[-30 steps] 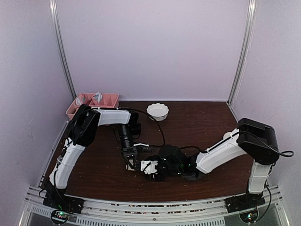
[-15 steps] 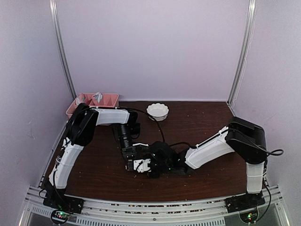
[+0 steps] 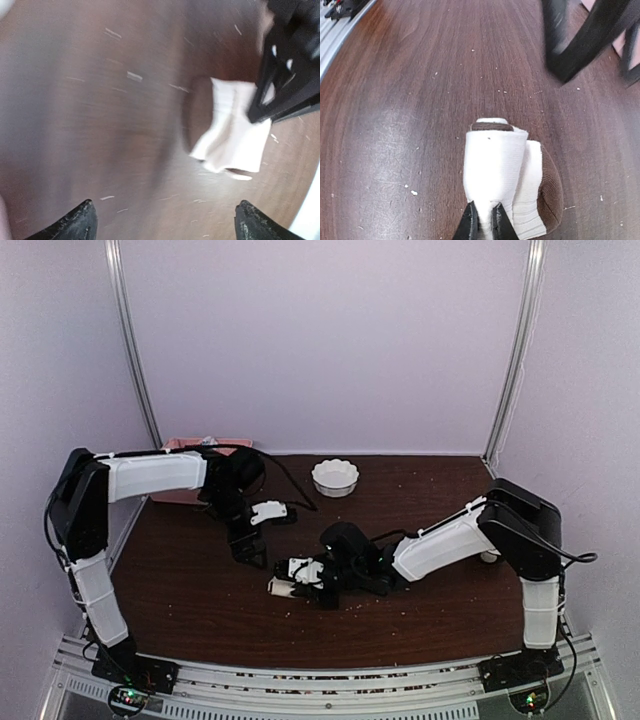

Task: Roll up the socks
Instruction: Roll the sock at the center of the board.

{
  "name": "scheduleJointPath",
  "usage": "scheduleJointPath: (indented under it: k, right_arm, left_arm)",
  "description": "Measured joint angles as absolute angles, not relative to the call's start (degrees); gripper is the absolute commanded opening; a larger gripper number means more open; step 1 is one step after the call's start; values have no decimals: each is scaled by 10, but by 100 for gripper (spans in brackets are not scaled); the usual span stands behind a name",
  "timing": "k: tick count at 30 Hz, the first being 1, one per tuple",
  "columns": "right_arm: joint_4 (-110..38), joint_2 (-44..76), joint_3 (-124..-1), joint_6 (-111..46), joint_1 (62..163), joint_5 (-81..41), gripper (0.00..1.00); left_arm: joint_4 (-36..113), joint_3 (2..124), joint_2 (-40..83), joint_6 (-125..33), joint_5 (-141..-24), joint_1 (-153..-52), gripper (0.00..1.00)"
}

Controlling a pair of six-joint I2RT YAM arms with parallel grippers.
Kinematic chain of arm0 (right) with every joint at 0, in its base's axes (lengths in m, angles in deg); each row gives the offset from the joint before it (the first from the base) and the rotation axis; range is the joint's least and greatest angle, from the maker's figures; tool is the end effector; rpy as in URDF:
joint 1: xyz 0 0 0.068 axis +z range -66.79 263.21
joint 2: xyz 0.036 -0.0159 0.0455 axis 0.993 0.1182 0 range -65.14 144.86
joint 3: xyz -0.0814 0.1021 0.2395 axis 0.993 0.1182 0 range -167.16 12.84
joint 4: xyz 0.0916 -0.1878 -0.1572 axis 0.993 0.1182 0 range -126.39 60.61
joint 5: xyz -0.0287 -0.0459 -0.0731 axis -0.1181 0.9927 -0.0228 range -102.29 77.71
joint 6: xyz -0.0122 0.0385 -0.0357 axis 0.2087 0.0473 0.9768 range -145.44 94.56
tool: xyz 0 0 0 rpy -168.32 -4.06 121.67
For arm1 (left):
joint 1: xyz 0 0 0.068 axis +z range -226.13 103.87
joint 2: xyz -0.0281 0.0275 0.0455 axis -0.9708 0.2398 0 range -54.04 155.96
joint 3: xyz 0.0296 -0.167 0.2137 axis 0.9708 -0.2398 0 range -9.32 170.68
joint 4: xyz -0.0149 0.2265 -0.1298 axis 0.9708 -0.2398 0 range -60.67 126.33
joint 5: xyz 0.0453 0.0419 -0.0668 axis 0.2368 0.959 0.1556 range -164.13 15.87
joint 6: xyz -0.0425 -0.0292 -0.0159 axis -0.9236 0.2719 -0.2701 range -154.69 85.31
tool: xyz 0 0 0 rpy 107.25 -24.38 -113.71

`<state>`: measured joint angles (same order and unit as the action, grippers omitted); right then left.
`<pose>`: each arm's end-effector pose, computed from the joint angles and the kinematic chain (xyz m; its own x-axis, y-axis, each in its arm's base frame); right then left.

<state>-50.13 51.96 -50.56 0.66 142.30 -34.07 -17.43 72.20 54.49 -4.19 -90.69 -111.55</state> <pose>0.2023 0.3635 0.1178 0.1184 -0.5974 -0.7932 -0.9918 -0.0331 -0.1231 0.2929 -0.2209 0.1992 -0.3922 0.8759 -0.2810 0.9190 0.3599 -0.1609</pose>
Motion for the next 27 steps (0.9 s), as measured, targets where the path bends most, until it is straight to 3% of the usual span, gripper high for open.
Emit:
scheduleJointPath:
  k: [6, 11, 13, 16, 19, 27]
  right_arm:
    - [-457, 535, -537, -38, 1397, -416, 0]
    - [-405, 563, -588, -83, 1374, -485, 0]
    - [-381, 582, -620, -105, 1363, -519, 0]
    - [-356, 600, -646, -135, 1349, -561, 0]
    - [-343, 612, -661, -169, 1338, -593, 0]
    - [-274, 656, -728, -260, 1313, -665, 0]
  left_arm:
    - [-75, 706, 495, -61, -865, -1097, 98]
    - [20, 611, 425, -53, -802, -1092, 98]
    - [23, 635, 429, -76, -787, -1088, 98]
    - [-6, 741, 499, -84, -865, -1043, 98]
    - [32, 718, 506, -61, -878, -1015, 98]
    - [32, 560, 415, 69, -904, -1159, 82]
